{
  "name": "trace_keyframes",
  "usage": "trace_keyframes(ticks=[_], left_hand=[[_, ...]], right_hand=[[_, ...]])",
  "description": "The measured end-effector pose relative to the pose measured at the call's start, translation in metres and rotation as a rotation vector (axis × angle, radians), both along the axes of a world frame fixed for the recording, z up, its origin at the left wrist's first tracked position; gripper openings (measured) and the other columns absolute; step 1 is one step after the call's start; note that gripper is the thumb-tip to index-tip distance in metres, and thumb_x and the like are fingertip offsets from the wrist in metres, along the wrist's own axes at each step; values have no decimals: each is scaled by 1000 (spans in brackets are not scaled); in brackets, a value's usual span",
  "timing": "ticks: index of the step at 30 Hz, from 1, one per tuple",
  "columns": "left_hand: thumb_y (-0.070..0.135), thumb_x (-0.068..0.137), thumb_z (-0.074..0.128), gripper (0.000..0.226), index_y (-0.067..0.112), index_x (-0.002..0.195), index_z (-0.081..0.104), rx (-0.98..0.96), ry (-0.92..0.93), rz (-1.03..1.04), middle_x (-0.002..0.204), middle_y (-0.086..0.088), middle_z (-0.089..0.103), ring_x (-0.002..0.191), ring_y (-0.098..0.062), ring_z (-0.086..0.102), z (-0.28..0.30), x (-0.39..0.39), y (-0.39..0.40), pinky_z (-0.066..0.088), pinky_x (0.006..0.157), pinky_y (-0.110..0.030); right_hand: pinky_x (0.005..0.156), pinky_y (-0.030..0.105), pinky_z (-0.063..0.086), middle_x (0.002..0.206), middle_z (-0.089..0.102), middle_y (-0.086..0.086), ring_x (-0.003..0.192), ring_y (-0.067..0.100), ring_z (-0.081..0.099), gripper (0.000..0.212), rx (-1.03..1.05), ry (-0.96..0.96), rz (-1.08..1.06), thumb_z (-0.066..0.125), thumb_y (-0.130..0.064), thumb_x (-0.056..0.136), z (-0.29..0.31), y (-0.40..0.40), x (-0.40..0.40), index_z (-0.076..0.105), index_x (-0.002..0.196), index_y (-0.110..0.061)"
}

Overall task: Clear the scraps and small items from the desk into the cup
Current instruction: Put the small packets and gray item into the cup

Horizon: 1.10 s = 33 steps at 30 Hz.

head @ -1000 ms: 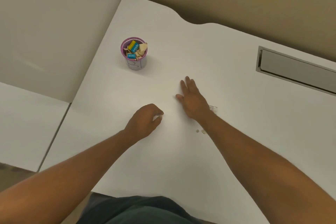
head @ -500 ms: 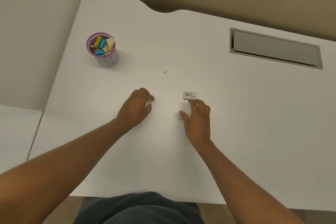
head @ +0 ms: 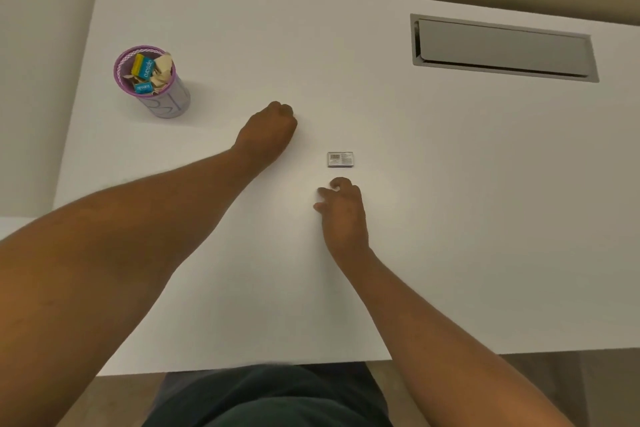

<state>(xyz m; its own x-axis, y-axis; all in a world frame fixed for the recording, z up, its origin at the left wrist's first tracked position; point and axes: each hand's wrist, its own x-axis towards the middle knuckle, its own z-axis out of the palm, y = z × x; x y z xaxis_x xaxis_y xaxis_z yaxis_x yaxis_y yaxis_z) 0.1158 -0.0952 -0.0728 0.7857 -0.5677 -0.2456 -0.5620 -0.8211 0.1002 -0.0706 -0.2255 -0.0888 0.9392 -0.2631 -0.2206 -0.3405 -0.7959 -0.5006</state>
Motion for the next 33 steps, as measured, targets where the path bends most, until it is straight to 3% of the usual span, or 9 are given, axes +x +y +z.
trace_keyframes(ticks=[5, 10, 14, 20, 22, 24, 28, 30, 33], left_hand=[[-16, 87, 51, 18, -4, 96, 61, 56, -52, -47, 104, -18, 58, 98, -37, 59, -3, -14, -3, 53, 72, -45], [-12, 87, 53, 17, -1, 95, 63, 8, -30, -14, 100, -17, 62, 94, -36, 61, -2, -19, 6, 45, 66, -40], [1, 92, 55, 26, 4, 111, 73, -284, 4, 184, 107, -15, 71, 101, -35, 66, 12, -25, 34, 55, 85, -44], [10, 87, 70, 14, 15, 97, 79, -618, -260, 575, 99, -7, 77, 95, -26, 69, 49, -4, 124, 46, 81, -27], [15, 85, 69, 17, 20, 97, 80, -606, -341, 768, 99, -11, 75, 95, -29, 67, 58, 14, 157, 44, 79, -26], [14, 84, 64, 23, 21, 98, 80, -578, -327, 808, 98, -13, 76, 95, -31, 67, 65, 31, 171, 52, 79, -34], [6, 85, 63, 22, 10, 98, 80, -505, -232, 693, 100, -12, 80, 95, -33, 71, 67, 51, 188, 53, 80, -36], [3, 84, 64, 22, 8, 98, 81, -404, -191, 594, 100, -15, 80, 94, -36, 70, 65, 59, 189, 48, 76, -33], [0, 84, 65, 23, 9, 96, 82, -248, -150, 438, 96, -18, 79, 91, -41, 68, 64, 71, 186, 43, 70, -33]], right_hand=[[79, 35, 51, 106, 58, 7, 99, 25, 54, 20, -205, 10, 234, 52, 8, 91, 5, -1, -5, 65, 97, -6], [67, 29, 37, 89, 62, 10, 85, 27, 59, 26, -334, 42, 401, 60, 15, 72, 15, -1, -1, 64, 80, -9], [73, 30, 39, 98, 62, 9, 95, 26, 57, 28, -336, 87, 473, 52, 13, 78, 16, -4, 9, 63, 87, -11], [66, 29, 34, 89, 58, 3, 85, 20, 51, 25, -299, 92, 442, 49, 5, 83, 24, -6, 9, 49, 73, -18], [65, 28, 29, 85, 57, 4, 79, 18, 44, 28, -261, 88, 428, 50, 5, 83, 26, -1, 11, 45, 70, -19], [65, 26, 26, 82, 57, 4, 75, 17, 40, 31, -252, 71, 409, 52, 7, 81, 26, -4, 11, 44, 68, -20], [63, 29, 30, 79, 59, 6, 72, 19, 41, 30, -268, 68, 404, 56, 11, 78, 26, -4, 10, 50, 65, -16], [65, 33, 41, 83, 62, 6, 76, 23, 51, 20, -277, 84, 406, 56, 10, 79, 25, -5, 11, 64, 73, -7], [68, 35, 47, 86, 64, 9, 80, 28, 57, 22, -285, 83, 405, 56, 12, 78, 26, -3, 9, 70, 81, -4]])
